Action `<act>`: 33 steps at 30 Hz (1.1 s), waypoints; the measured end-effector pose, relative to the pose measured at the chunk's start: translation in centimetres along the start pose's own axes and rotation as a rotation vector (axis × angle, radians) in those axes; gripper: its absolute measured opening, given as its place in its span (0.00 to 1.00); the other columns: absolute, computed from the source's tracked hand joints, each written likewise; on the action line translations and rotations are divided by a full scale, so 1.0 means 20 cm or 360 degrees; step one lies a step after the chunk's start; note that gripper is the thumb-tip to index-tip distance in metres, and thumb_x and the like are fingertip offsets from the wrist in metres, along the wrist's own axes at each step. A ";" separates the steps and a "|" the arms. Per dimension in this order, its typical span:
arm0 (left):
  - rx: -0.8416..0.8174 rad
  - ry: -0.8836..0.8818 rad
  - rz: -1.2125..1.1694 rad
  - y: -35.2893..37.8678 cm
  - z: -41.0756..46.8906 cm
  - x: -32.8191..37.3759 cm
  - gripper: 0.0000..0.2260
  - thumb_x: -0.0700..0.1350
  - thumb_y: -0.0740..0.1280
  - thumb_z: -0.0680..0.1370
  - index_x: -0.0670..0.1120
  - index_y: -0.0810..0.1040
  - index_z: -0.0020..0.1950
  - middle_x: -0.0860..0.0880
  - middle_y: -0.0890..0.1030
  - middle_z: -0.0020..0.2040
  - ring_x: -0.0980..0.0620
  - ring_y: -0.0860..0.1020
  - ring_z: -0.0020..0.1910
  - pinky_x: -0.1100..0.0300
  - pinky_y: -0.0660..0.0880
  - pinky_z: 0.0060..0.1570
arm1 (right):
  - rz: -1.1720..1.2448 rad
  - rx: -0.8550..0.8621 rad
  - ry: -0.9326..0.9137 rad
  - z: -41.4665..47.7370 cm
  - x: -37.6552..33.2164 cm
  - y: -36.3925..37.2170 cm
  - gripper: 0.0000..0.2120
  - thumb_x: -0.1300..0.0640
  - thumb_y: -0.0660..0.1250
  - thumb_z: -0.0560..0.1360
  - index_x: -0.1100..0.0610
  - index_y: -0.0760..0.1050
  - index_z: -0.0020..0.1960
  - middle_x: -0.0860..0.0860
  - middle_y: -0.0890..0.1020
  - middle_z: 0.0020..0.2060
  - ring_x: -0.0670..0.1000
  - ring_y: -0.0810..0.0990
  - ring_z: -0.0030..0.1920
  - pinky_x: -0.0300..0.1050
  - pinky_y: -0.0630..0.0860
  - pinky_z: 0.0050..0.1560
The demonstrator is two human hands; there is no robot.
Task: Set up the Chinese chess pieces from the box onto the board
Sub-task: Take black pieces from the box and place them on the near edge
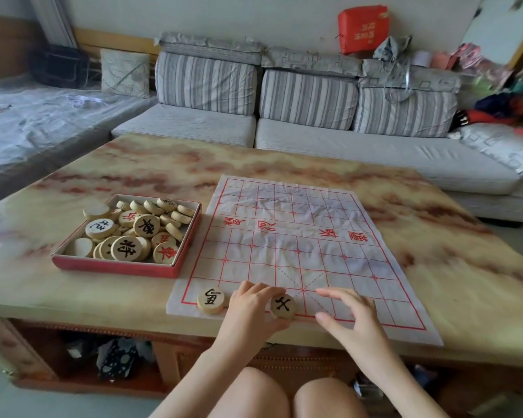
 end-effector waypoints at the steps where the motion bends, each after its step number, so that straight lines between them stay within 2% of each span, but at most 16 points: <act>1: 0.0007 -0.0002 -0.0002 0.00 0.00 0.00 0.25 0.56 0.69 0.70 0.57 0.69 0.66 0.59 0.73 0.63 0.55 0.65 0.61 0.62 0.61 0.60 | 0.0008 -0.0010 -0.0003 0.00 -0.01 0.01 0.16 0.55 0.69 0.72 0.38 0.73 0.54 0.33 0.72 0.55 0.32 0.62 0.61 0.34 0.61 0.59; 4: 0.0041 0.0010 -0.0051 -0.01 -0.02 -0.01 0.30 0.59 0.70 0.68 0.59 0.65 0.69 0.61 0.70 0.65 0.57 0.63 0.62 0.64 0.59 0.60 | 0.0043 -0.0046 -0.0018 0.02 -0.04 0.03 0.15 0.55 0.69 0.72 0.38 0.73 0.54 0.34 0.73 0.56 0.33 0.63 0.61 0.30 0.62 0.57; 7: 0.0187 0.0026 -0.0112 -0.09 -0.03 -0.05 0.27 0.60 0.67 0.70 0.58 0.68 0.67 0.61 0.71 0.64 0.58 0.64 0.63 0.63 0.60 0.63 | 0.0108 -0.0110 -0.0045 0.04 -0.11 0.07 0.15 0.55 0.69 0.73 0.40 0.73 0.56 0.33 0.72 0.54 0.37 0.65 0.61 0.29 0.62 0.55; 10: 0.0352 -0.0041 -0.0115 -0.25 -0.04 -0.18 0.20 0.52 0.68 0.72 0.55 0.73 0.63 0.58 0.73 0.63 0.55 0.66 0.64 0.59 0.63 0.65 | 0.0171 -0.0192 -0.0049 0.10 -0.23 0.15 0.15 0.54 0.69 0.73 0.39 0.73 0.56 0.38 0.70 0.55 0.40 0.67 0.60 0.31 0.60 0.57; 13: 0.0567 -0.0188 0.0054 -0.45 -0.06 -0.36 0.18 0.44 0.69 0.72 0.51 0.75 0.62 0.53 0.75 0.61 0.52 0.69 0.61 0.54 0.67 0.64 | 0.0227 -0.0297 -0.0142 0.16 -0.36 0.26 0.15 0.54 0.67 0.74 0.37 0.71 0.56 0.33 0.69 0.53 0.37 0.70 0.54 0.35 0.64 0.61; 15: 0.0683 -0.0362 0.0165 -0.57 -0.09 -0.49 0.18 0.42 0.69 0.72 0.49 0.76 0.62 0.50 0.76 0.61 0.50 0.70 0.62 0.52 0.68 0.64 | 0.0232 -0.0374 -0.0183 0.20 -0.44 0.33 0.14 0.54 0.66 0.75 0.41 0.72 0.58 0.31 0.69 0.51 0.34 0.66 0.57 0.34 0.61 0.61; 16: 0.0726 -0.0438 0.0225 -0.62 -0.10 -0.55 0.18 0.42 0.70 0.72 0.47 0.75 0.62 0.48 0.76 0.62 0.48 0.70 0.62 0.51 0.68 0.64 | 0.0242 -0.0398 -0.0208 0.21 -0.47 0.36 0.15 0.54 0.66 0.75 0.42 0.72 0.60 0.32 0.69 0.52 0.35 0.65 0.59 0.31 0.59 0.60; 18: 0.0760 -0.0536 0.0313 -0.69 -0.11 -0.65 0.19 0.43 0.69 0.72 0.46 0.75 0.63 0.45 0.76 0.62 0.46 0.69 0.62 0.49 0.68 0.62 | 0.0243 -0.0431 -0.0258 0.24 -0.52 0.41 0.15 0.54 0.66 0.75 0.44 0.73 0.61 0.33 0.70 0.52 0.38 0.65 0.61 0.28 0.59 0.58; 23: 0.0619 -0.0562 0.0283 -0.75 -0.08 -0.80 0.20 0.44 0.69 0.72 0.47 0.73 0.64 0.46 0.74 0.65 0.46 0.69 0.63 0.51 0.68 0.62 | 0.0218 -0.0513 -0.0300 0.29 -0.59 0.52 0.16 0.55 0.65 0.76 0.46 0.72 0.62 0.33 0.70 0.51 0.41 0.65 0.62 0.33 0.58 0.60; 26: 0.0632 -0.0556 0.0285 -0.78 -0.05 -0.83 0.16 0.41 0.70 0.71 0.47 0.78 0.59 0.46 0.77 0.61 0.46 0.70 0.61 0.53 0.67 0.58 | 0.0187 -0.0518 -0.0346 0.35 -0.62 0.57 0.16 0.56 0.65 0.75 0.48 0.73 0.62 0.39 0.75 0.54 0.43 0.67 0.63 0.37 0.61 0.63; 29: 0.0744 -0.0507 0.0257 -0.80 -0.03 -0.82 0.11 0.39 0.71 0.70 0.45 0.79 0.52 0.46 0.79 0.55 0.45 0.73 0.57 0.54 0.68 0.55 | 0.0185 -0.0504 -0.0353 0.43 -0.69 0.63 0.15 0.57 0.65 0.75 0.50 0.74 0.62 0.43 0.77 0.53 0.46 0.68 0.60 0.38 0.63 0.60; 33: 0.0873 -0.0499 0.0059 -0.80 -0.07 -0.80 0.09 0.41 0.71 0.70 0.48 0.74 0.47 0.50 0.80 0.47 0.47 0.77 0.47 0.57 0.70 0.41 | 0.0136 -0.0434 -0.0400 0.62 -0.79 0.79 0.17 0.61 0.65 0.74 0.53 0.75 0.62 0.51 0.79 0.56 0.50 0.70 0.56 0.40 0.66 0.56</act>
Point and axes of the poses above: each hand's wrist, its own z-axis towards the middle knuckle, its own y-axis out of the palm, x = y × z, the point moved 2 cm from there along z, towards the middle knuckle
